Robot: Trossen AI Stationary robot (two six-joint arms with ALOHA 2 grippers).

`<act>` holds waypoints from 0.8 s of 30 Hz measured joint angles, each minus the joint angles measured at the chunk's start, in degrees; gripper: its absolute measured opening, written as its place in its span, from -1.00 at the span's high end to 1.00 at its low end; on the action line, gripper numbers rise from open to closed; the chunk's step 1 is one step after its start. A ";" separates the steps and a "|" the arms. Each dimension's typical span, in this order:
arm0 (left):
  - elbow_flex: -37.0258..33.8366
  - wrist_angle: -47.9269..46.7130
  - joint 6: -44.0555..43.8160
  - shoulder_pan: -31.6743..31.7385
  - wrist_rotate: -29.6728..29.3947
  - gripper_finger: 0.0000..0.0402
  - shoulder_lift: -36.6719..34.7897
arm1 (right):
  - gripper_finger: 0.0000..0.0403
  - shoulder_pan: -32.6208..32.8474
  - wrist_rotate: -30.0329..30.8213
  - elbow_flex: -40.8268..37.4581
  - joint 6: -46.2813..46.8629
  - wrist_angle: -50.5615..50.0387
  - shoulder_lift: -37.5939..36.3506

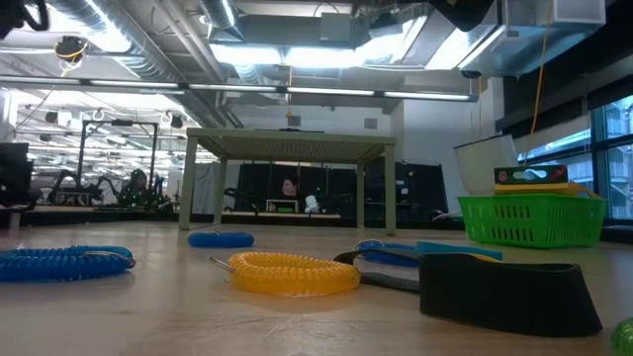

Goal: Pick & Place Office Desk Supplies
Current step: Put the blue spring rubber band into the blue bin

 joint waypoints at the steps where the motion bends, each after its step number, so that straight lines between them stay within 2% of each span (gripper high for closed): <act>1: 0.00 0.00 -0.38 0.53 0.03 0.28 0.00 | -0.04 -0.08 0.52 0.00 0.01 -0.01 0.01; 7: 0.83 0.01 0.29 4.13 1.33 0.28 0.00 | -0.04 -1.07 -1.55 0.00 3.82 -3.86 0.02; 11: 1.81 0.20 3.79 5.83 0.33 0.28 0.00 | -0.04 -1.99 -2.45 0.00 8.65 -9.01 0.94; 14: 2.10 1.68 5.66 6.72 -1.51 0.28 0.00 | -0.04 -2.60 -2.23 0.00 9.15 -8.86 3.63; 20: 2.10 7.75 9.98 7.95 -4.14 0.29 0.00 | -0.04 -2.88 -6.77 0.00 -0.54 -6.83 11.07; 24: 2.10 11.46 11.84 7.91 -5.04 0.27 0.00 | -0.04 -2.93 -6.90 -0.02 -6.11 -4.78 15.30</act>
